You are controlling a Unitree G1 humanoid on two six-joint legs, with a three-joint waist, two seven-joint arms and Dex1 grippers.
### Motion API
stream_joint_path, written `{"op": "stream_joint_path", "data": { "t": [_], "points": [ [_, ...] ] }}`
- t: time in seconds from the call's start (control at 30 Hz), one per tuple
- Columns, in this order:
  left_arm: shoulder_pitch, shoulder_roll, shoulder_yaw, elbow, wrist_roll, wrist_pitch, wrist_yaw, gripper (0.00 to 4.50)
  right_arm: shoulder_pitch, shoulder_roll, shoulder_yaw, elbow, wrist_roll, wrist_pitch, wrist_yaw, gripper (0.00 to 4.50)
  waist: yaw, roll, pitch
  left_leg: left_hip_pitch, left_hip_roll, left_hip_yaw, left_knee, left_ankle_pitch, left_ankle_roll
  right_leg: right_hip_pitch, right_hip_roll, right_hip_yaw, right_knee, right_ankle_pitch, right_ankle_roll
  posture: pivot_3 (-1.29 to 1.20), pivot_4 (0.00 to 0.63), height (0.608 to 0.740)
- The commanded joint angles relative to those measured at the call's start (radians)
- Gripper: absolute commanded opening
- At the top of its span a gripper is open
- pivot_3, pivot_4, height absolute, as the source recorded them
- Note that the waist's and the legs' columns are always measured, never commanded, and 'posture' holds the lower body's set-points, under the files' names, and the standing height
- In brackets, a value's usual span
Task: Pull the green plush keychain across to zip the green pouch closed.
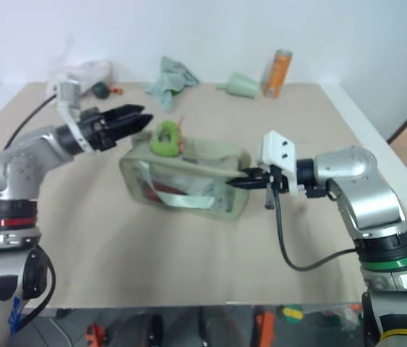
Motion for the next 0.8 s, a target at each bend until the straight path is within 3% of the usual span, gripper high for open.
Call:
{"op": "stream_joint_path", "data": {
  "t": [0.03,0.3,0.73,0.8],
  "points": [
    [0.060,0.069,0.057,-0.065,-0.053,0.021,-0.055,3.68,-0.029,0.003,-0.009,-0.013,0.004,-0.018,0.002,0.00,0.000,0.000,0.000,0.000,0.000,0.000,0.000,0.000,0.000,0.000,0.000,0.000,0.000,0.000,0.000,0.00,0.150,0.740],
    [0.285,0.218,-0.003,-0.159,0.007,-0.062,-0.245,3.68,-0.036,0.010,-0.003,-0.001,-0.005,-0.026,0.010,0.00,0.001,0.000,0.000,0.000,0.000,0.000,0.000,0.000,0.000,0.000,-0.001,-0.001,0.000,0.000,0.000,0.00,0.150,0.740],
    [0.236,0.145,-0.082,-0.033,0.089,-0.121,-0.218,3.68,-0.021,-0.003,-0.025,-0.031,0.004,-0.013,0.002,0.00,0.002,0.000,0.000,-0.001,0.000,0.000,0.001,0.000,0.000,-0.001,0.000,-0.001,0.000,0.000,0.000,0.00,0.150,0.740],
    [0.221,0.126,-0.075,-0.020,0.072,-0.101,-0.213,2.88,-0.017,-0.007,-0.027,-0.035,0.004,-0.010,0.000,0.00,0.002,0.000,0.000,-0.001,0.000,0.000,0.001,0.000,0.000,-0.001,0.000,-0.001,0.000,0.000,0.000,0.00,0.150,0.740]
  ]
}}
